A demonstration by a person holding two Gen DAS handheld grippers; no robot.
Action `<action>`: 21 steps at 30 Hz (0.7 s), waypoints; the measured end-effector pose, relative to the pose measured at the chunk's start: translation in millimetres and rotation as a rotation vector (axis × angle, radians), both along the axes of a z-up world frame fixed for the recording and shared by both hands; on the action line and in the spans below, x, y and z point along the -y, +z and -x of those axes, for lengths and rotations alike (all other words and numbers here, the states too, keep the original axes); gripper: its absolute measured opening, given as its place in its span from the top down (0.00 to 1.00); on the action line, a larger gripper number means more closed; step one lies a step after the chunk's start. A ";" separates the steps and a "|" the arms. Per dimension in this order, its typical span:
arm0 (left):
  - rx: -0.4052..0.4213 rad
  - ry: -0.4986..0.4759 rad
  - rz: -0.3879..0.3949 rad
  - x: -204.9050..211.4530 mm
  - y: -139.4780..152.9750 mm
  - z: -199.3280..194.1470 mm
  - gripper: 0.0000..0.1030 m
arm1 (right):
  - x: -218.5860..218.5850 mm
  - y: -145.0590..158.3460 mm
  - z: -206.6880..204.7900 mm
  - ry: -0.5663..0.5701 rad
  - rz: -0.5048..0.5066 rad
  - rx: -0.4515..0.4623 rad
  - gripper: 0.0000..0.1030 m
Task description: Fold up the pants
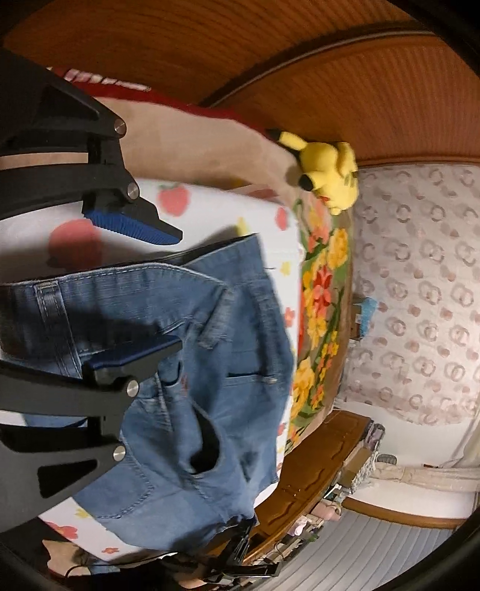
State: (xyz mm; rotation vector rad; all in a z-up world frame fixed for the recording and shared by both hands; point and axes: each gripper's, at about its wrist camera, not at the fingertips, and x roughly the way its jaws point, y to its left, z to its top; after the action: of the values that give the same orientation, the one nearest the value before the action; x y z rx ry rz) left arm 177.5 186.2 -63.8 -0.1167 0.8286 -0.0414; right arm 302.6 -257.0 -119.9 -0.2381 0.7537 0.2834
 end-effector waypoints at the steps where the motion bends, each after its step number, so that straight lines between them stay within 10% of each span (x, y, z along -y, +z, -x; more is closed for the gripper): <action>1: -0.002 -0.001 0.015 -0.2 -3.0 2.1 0.50 | 0.1 0.1 0.0 0.001 -0.001 -0.001 0.97; 11: -0.036 -0.014 0.115 -2.1 -16.3 11.1 0.51 | 4.1 6.8 16.0 -0.001 -0.011 0.014 0.97; 18: -0.024 -0.022 0.111 5.4 -15.7 18.3 0.96 | 6.4 4.0 21.8 -0.001 -0.021 0.020 0.97; 21: 0.022 -0.032 0.077 12.5 -1.6 25.6 0.97 | 9.1 7.8 26.6 -0.003 -0.026 0.031 0.97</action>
State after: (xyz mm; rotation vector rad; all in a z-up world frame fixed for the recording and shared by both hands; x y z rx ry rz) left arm 151.9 173.7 -65.4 -0.1752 0.8075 -0.1043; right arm 276.0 -266.0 -112.1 -0.2167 0.7196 0.2863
